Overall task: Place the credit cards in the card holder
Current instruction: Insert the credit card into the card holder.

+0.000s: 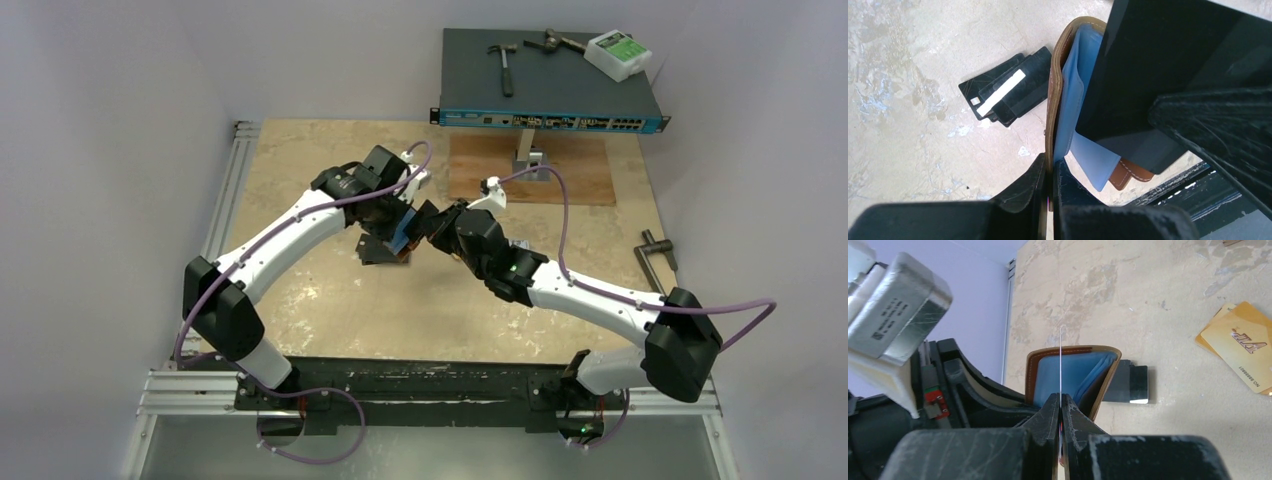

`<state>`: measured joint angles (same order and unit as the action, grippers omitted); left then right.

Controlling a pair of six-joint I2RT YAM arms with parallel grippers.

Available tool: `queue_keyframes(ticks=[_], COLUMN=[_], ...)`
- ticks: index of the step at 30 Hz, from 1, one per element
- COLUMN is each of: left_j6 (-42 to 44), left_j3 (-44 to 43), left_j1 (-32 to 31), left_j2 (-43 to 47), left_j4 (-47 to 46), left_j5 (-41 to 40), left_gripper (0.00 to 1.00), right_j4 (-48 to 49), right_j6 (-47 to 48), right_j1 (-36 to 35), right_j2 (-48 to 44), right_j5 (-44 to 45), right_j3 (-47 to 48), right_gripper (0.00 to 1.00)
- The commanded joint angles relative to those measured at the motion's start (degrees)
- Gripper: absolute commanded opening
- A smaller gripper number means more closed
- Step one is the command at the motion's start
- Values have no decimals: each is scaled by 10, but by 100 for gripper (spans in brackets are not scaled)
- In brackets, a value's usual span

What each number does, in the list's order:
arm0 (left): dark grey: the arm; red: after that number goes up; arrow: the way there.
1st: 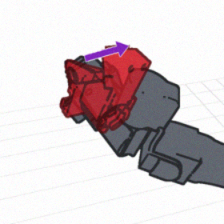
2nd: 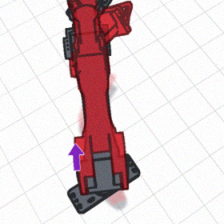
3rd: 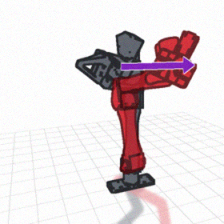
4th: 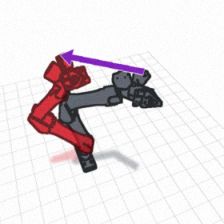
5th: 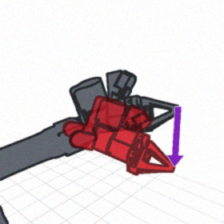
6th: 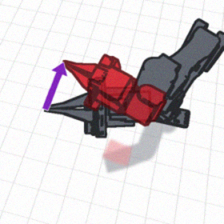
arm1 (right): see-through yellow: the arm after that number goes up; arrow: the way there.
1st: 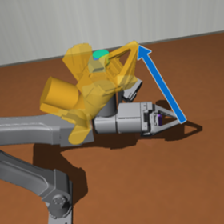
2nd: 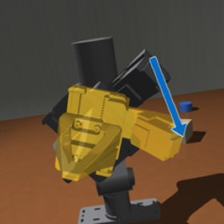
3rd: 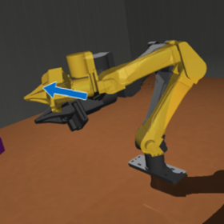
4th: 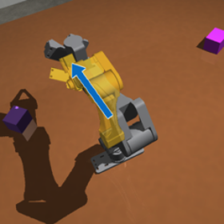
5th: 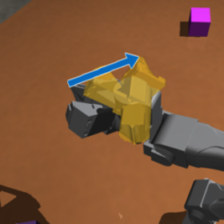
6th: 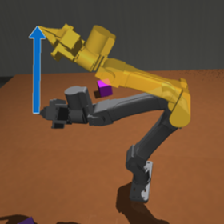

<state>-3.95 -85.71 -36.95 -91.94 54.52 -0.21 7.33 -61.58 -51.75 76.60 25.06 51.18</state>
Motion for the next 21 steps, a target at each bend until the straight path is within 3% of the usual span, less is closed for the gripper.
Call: queue_keyframes(ticks=[1, 10, 15, 21], left_j6=[-16, -24, -32, -73], left_j3=[-4, -3, 8, 101], left_j1=[-2, 12, 30, 36], left_j2=[31, 46, 47, 62], left_j4=[-13, -13, -28, -129], left_j5=[22, 92, 186, 289], left_gripper=[0, 0, 0, 0], right_j4=[-11, -40, -34, -26], right_j6=[-7, -8, -11, -8], right_j1=[-3, -3, -3, -3], right_j2=[3, -26, -57, -96], right_j5=[29, 45, 17, -14], right_j3=[9, -29, -69, -106], right_gripper=[0, 0, 0, 0])
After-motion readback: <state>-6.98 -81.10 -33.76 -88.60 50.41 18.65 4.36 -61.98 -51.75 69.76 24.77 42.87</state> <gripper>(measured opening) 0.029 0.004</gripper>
